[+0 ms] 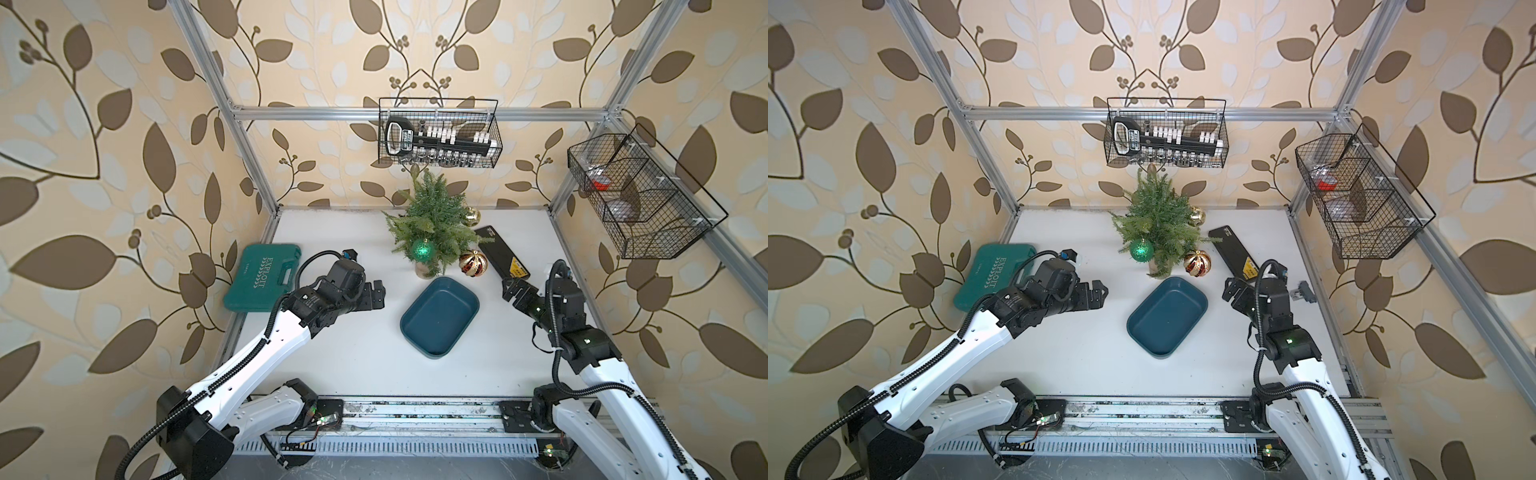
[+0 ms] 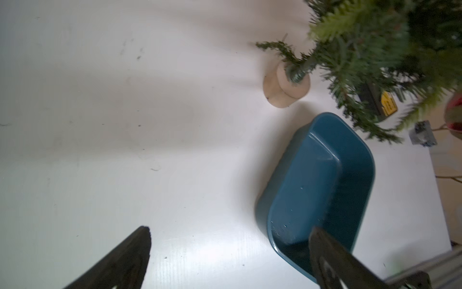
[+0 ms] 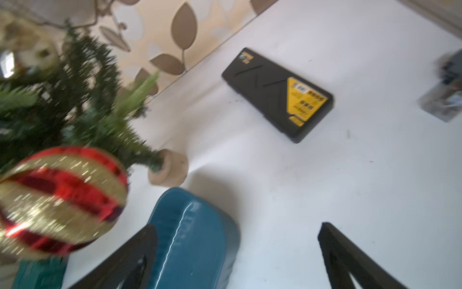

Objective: Decorate the small christmas tree with ornaments
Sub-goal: Reset both arms

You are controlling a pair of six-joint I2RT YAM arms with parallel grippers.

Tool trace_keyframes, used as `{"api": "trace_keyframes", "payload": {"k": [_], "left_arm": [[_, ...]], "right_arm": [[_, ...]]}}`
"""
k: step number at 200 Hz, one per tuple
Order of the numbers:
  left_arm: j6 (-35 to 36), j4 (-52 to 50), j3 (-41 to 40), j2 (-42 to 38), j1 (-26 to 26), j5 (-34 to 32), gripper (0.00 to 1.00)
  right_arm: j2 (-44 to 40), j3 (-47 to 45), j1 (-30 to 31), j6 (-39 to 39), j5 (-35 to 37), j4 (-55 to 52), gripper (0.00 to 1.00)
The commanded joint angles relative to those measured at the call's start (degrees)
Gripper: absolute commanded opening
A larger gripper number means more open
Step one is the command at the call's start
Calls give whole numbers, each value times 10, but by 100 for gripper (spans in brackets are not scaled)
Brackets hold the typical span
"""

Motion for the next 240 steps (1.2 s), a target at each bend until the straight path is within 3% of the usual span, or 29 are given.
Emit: {"api": "trace_keyframes", "payload": {"k": [1,52,83,109,125,163,184,205,217,240], "left_arm": [[-13,-8,10,12,32,-90,99],[41,78,-4,76,125,-130,99],[121,179,-39,110,150,-255,99],[124,227,-59,156,239,-237,99],[151,297,-91,180,263,-230,99],[203,476,-171,218,268,-245,99],[230,600,-232,213,268,-208,99],[250,728,-287,235,268,-196,99],[270,719,-285,235,264,-150,99],[276,749,-300,234,260,-148,99]], "right_arm": [[15,-1,-55,13,-25,39,100],[136,44,-62,-25,134,85,100],[159,11,-63,-86,241,197,100],[187,-37,-62,-163,298,323,100],[224,-49,-63,-188,320,373,100],[304,-85,-63,-221,297,498,100],[311,-117,-64,-226,268,563,100],[321,-150,-61,-264,195,639,100],[336,-175,-60,-274,173,691,100],[389,-207,-59,-288,153,803,100]]}}
